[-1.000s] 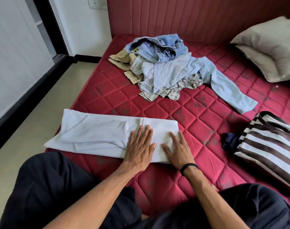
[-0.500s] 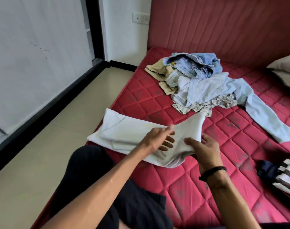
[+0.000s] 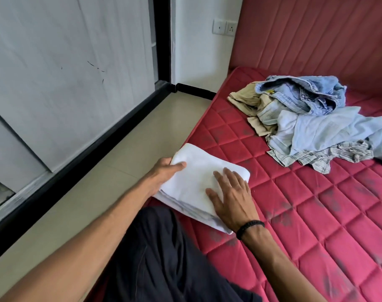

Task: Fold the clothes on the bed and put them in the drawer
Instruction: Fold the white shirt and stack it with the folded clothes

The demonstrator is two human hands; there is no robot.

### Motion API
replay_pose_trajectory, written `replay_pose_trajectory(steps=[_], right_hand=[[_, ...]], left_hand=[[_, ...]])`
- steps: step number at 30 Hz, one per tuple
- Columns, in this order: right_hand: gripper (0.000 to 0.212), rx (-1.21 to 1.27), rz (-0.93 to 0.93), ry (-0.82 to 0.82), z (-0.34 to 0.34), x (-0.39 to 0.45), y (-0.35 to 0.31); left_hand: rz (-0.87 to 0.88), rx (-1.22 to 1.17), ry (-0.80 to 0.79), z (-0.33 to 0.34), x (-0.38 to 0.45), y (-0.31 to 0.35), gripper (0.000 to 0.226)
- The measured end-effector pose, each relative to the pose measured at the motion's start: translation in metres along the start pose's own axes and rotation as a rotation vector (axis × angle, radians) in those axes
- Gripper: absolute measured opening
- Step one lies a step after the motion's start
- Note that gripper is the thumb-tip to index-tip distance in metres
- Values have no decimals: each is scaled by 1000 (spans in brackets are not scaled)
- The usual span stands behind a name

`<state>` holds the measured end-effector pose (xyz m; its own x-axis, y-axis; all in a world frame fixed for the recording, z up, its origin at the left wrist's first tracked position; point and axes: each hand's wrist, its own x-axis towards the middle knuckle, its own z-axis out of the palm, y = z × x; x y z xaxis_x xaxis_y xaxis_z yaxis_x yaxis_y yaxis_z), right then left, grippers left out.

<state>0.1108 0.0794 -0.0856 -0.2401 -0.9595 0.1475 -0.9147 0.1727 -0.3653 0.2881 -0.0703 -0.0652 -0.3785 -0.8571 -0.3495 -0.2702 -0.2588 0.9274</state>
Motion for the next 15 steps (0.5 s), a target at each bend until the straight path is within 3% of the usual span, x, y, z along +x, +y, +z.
replay_pose_trajectory(steps=[2, 4, 6, 7, 9, 11, 12, 15], right_hand=[[69, -78, 24, -114, 17, 2, 4], [73, -117, 17, -106, 30, -1, 3], [74, -194, 25, -74, 41, -3, -1], [74, -224, 30, -57, 46, -5, -4], [73, -263, 30, -28, 53, -8, -9], [73, -303, 20, -27, 55, -11, -11], [73, -317, 7, -34, 54, -12, -10], [73, -305, -70, -47, 50, -14, -1]], left_hand=[[-17, 22, 12, -10, 11, -11, 19], [-42, 116, 47, -13, 19, -20, 25], [-41, 395, 182, -9, 24, -27, 34], [28, 582, 295, -5, 25, -30, 43], [436, 866, 444, 7, 19, -36, 55], [796, 1021, 312, 22, 20, -39, 58], [792, 1076, 176, 28, 23, -40, 61], [349, 1158, -122, 39, 32, -41, 76]])
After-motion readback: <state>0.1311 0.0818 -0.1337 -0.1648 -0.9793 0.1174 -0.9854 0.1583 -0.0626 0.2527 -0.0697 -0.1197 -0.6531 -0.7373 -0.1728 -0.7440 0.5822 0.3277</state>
